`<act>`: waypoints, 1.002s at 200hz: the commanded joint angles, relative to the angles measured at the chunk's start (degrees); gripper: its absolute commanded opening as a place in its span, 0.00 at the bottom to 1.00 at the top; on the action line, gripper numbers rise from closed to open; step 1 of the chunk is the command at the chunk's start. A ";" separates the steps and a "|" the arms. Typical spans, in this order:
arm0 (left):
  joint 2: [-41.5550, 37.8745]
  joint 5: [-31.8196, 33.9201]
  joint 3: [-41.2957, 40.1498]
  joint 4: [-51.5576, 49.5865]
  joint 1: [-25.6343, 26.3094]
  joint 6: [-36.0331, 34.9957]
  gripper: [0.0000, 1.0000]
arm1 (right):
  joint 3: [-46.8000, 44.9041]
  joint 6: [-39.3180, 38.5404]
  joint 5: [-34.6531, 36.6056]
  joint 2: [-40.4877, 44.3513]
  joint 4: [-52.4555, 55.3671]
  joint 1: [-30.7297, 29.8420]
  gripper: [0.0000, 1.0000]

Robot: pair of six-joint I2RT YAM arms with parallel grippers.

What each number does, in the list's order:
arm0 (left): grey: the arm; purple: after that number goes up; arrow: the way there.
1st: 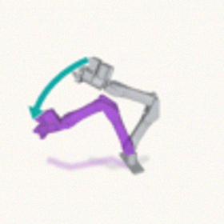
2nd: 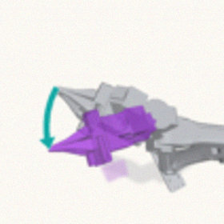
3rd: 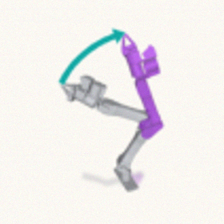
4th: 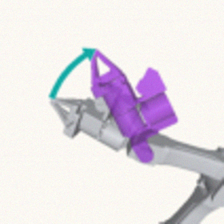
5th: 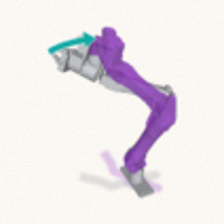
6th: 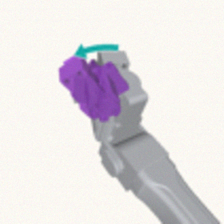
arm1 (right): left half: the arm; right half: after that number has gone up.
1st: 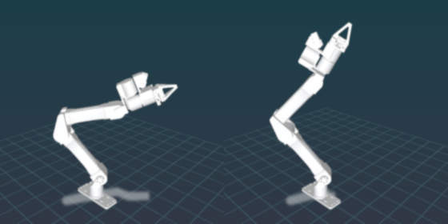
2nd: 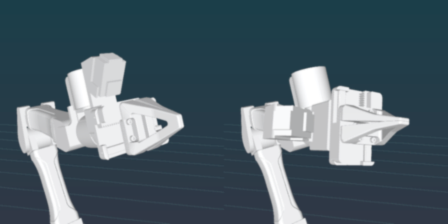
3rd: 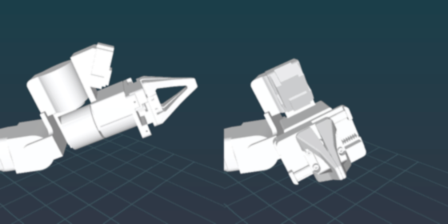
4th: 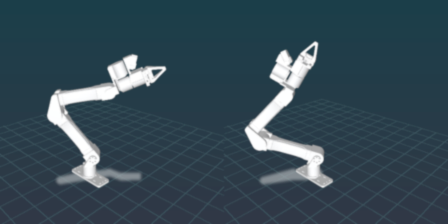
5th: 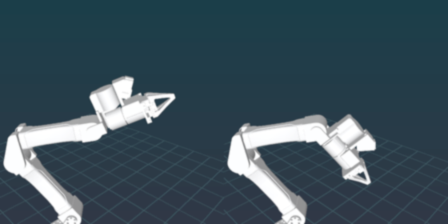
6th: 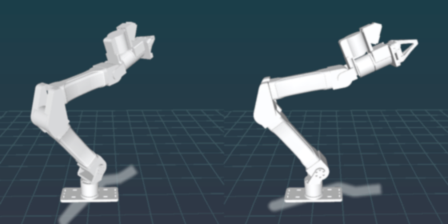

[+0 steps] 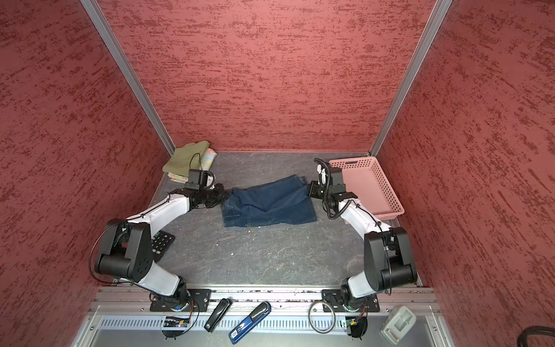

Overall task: Fold and stack skirts
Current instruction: Smooth out the skirt at the center of the table.

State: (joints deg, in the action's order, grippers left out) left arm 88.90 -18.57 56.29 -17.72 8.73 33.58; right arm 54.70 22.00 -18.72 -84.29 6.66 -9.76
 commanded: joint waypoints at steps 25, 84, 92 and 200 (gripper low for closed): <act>-5.58 -1.48 0.08 -3.48 -0.12 -2.03 0.00 | 0.62 -0.06 5.84 6.68 6.73 0.68 0.00; -6.26 0.30 -11.55 -0.66 -0.03 -1.35 0.00 | -13.03 2.80 5.98 12.66 8.59 0.52 0.00; -5.14 1.06 -12.85 -0.15 -0.12 -1.00 0.00 | -14.62 3.42 5.73 13.13 8.89 0.43 0.00; -11.05 14.40 -1.50 -7.64 6.44 -6.23 1.00 | -12.94 12.94 7.23 13.46 14.89 0.11 0.84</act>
State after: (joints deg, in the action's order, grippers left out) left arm 79.50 -9.50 50.92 -23.66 11.66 31.92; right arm 44.88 27.77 -9.80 -71.22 21.74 -9.54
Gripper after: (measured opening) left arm 0.978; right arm 0.819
